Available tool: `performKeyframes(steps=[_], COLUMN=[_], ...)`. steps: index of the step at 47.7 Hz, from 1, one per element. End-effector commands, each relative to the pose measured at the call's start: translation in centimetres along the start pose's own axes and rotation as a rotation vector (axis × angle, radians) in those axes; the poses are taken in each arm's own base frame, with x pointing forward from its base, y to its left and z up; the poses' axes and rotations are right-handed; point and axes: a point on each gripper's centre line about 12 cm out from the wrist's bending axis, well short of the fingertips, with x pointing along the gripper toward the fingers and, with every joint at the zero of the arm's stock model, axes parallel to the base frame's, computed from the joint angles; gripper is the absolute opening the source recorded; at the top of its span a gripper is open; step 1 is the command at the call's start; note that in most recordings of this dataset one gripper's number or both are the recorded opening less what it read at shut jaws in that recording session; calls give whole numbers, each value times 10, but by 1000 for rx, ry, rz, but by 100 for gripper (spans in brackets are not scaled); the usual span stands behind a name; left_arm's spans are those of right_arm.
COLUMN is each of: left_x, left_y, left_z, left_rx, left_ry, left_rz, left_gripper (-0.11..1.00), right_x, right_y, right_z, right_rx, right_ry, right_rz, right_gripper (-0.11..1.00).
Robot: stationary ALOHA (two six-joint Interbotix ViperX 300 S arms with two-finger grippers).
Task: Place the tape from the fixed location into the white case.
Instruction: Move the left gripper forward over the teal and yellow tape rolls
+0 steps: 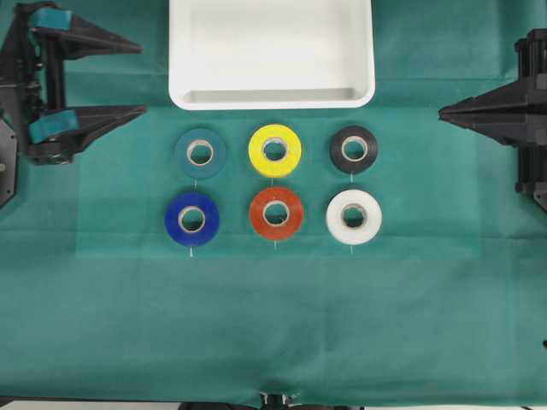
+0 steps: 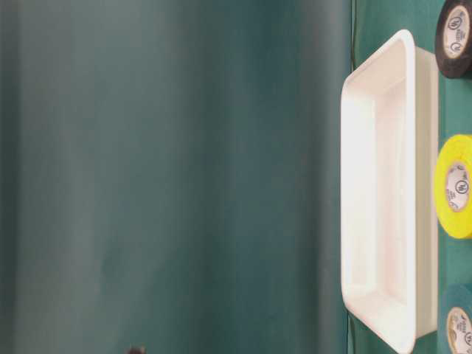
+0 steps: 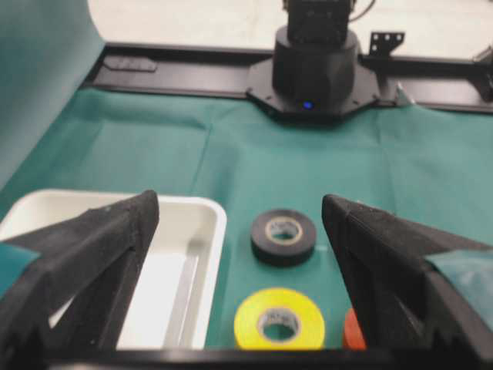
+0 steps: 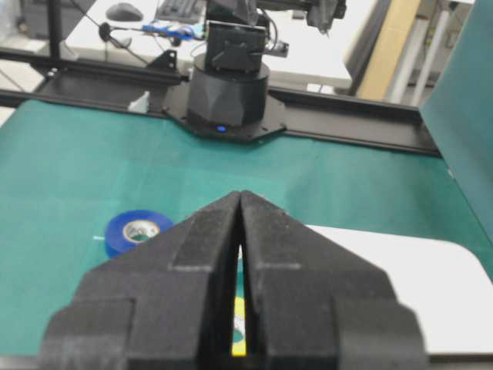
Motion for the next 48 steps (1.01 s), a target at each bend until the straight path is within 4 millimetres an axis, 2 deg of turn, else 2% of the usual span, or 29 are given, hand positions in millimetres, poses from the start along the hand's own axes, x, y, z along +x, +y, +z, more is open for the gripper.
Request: performKeyframes(steps=[1, 11, 28, 38, 48], left_x=[15, 50, 115, 138, 146], left_y=[1, 1, 1, 0, 1], left_z=[13, 15, 31, 36, 37], left_rx=[-3, -3, 3, 3, 5], left_ry=[-35, -6, 3, 23, 43], left_rz=[3, 3, 3, 1, 2], left_gripper=[98, 98, 98, 98, 98], right_x=[3, 3, 3, 3, 3], right_y=[0, 0, 0, 0, 1], right_z=[10, 10, 10, 9, 9], right_rx=[0, 0, 0, 0, -1], right_ry=[-23, -25, -20, -14, -12], right_rz=[2, 2, 2, 2, 2], right_gripper=[0, 0, 0, 0, 0])
